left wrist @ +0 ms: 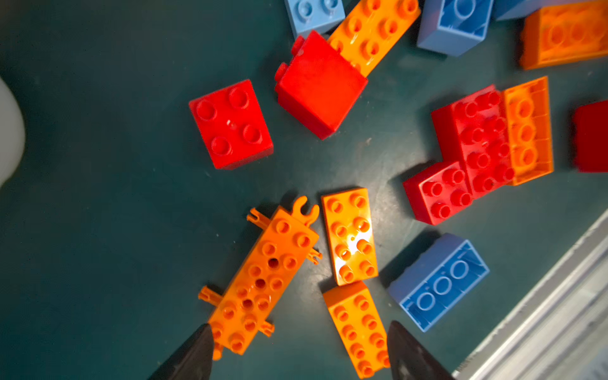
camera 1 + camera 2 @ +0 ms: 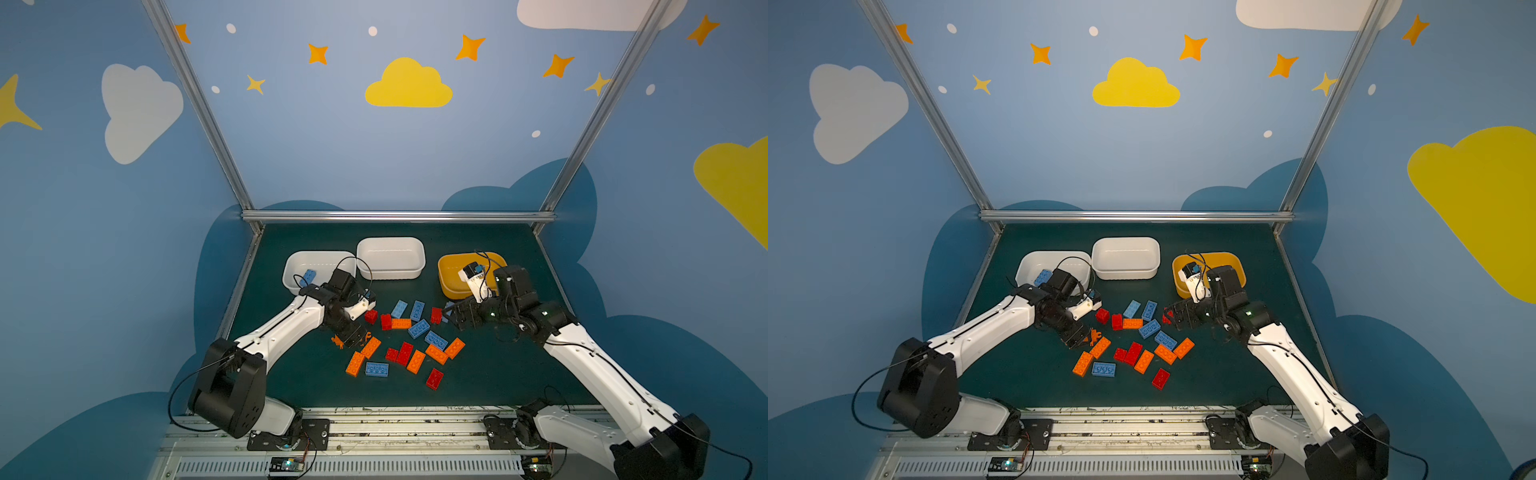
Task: Sort the legos into containers by color
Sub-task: Pick up the lego from the center of the table.
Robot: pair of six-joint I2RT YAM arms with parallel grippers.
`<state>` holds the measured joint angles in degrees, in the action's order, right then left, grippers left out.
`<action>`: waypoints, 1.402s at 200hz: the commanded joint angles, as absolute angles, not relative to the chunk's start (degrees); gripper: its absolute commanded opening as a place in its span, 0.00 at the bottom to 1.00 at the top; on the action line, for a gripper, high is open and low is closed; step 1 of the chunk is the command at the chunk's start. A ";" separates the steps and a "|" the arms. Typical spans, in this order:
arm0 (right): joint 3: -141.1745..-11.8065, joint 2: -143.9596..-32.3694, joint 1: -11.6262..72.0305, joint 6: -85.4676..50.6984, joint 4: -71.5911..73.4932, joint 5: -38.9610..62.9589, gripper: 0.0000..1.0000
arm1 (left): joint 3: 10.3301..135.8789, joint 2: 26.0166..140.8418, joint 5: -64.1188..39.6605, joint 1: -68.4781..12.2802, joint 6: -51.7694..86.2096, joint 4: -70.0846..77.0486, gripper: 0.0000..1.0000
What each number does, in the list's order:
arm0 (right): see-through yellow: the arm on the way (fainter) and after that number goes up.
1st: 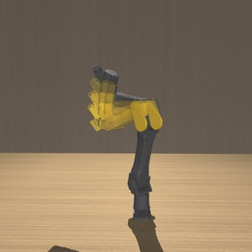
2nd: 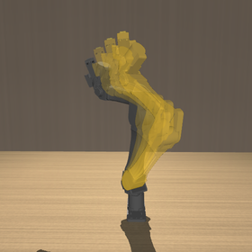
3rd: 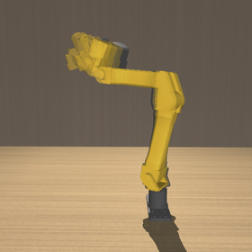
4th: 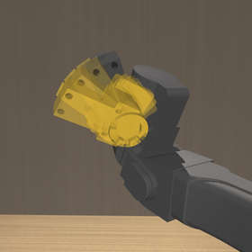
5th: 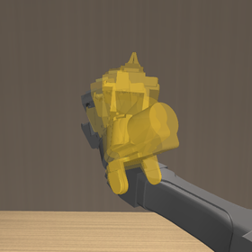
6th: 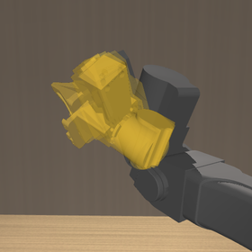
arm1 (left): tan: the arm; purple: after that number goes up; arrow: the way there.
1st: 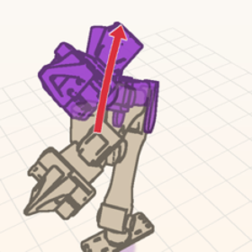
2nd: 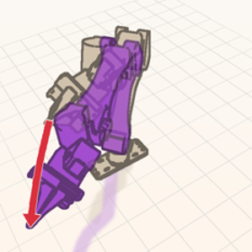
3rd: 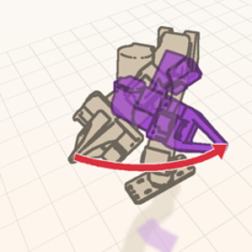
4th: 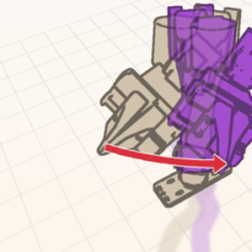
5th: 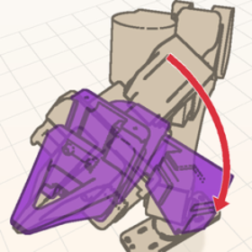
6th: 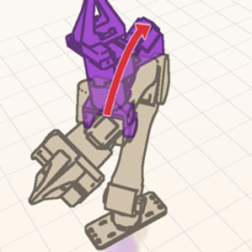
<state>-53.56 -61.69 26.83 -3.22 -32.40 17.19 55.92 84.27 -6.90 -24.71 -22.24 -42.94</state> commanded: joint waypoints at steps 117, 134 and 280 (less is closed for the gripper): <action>-50.49 -60.18 26.50 -3.84 -29.38 17.58 0.98 | 56.01 97.51 5.63 -28.65 -34.15 -37.36 0.60; -50.20 -60.00 26.43 -3.88 -29.36 17.36 0.98 | 55.85 97.66 5.84 -28.90 -33.97 -37.35 0.48; -51.80 -59.90 21.22 -4.61 -27.38 18.79 0.98 | 80.76 91.08 -2.36 -24.44 -7.06 -43.64 0.36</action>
